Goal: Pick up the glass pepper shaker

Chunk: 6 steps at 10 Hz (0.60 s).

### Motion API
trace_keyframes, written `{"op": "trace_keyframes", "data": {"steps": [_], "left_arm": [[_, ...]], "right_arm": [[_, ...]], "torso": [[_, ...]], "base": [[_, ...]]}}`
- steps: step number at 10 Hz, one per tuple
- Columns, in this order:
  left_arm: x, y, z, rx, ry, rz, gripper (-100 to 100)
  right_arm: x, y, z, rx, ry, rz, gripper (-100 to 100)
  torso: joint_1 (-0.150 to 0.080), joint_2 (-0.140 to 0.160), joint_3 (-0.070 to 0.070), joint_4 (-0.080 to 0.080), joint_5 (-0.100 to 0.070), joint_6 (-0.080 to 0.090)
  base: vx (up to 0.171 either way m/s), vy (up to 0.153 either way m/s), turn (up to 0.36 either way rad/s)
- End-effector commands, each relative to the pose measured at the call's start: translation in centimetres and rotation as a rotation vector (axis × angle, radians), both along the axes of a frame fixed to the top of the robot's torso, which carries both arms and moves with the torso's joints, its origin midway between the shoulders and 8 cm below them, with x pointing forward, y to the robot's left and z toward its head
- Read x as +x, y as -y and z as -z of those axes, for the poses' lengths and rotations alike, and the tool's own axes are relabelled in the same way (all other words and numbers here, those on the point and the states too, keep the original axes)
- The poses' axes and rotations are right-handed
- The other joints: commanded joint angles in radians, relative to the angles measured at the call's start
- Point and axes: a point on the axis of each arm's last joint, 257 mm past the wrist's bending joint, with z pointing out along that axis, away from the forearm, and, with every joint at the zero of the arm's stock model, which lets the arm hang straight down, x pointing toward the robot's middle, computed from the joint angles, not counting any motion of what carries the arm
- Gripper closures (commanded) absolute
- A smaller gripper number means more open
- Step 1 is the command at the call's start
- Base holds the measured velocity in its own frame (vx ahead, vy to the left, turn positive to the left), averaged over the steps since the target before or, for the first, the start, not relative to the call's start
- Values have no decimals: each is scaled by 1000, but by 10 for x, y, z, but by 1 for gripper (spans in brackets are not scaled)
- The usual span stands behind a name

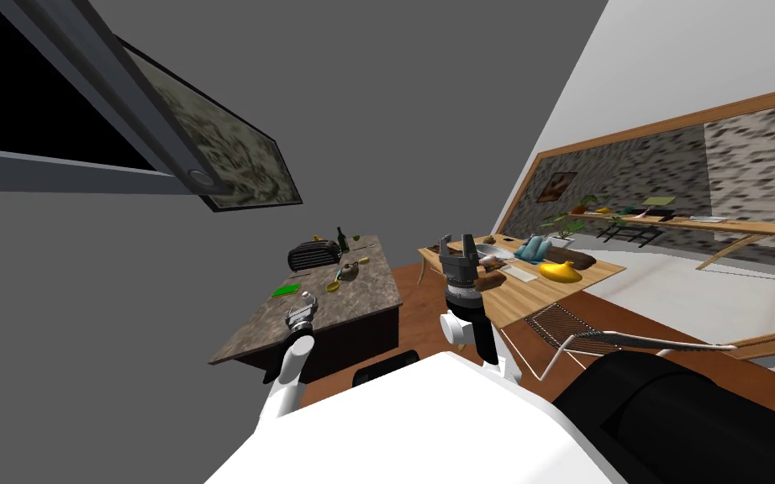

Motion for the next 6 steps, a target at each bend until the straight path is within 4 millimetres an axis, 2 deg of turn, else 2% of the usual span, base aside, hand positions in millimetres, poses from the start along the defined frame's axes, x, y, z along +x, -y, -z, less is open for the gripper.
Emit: {"op": "trace_keyframes", "data": {"steps": [1, 2, 3, 5, 6], "left_arm": [[7, 3, 9, -6, -19, 5, -100], [21, 15, 1, -2, 5, 8, -100], [28, 19, 1, -7, 5, 16, -100], [25, 19, 13, -13, -20, 15, -100], [39, 32, 5, -9, 0, 22, -100]], "right_arm": [[0, 0, 0, 0, 0, 0, 0], [0, 0, 0, 0, 0, 0, 0], [0, 0, 0, 0, 0, 0, 0], [0, 0, 0, 0, 0, 0, 0], [0, 0, 0, 0, 0, 0, 0]], "torso": [[0, 0, 0, 0, 0, 0], [-1, -1, 0, 0, 0, 0], [-1, -1, 0, 0, 0, 0], [-1, -1, -1, 0, 0, 0], [-3, -2, -1, 0, -1, 0]], "base": [[-22, 22, -18], [-32, 36, 113], [-35, 41, 62], [-12, 14, -10], [-31, 32, 120]]}}
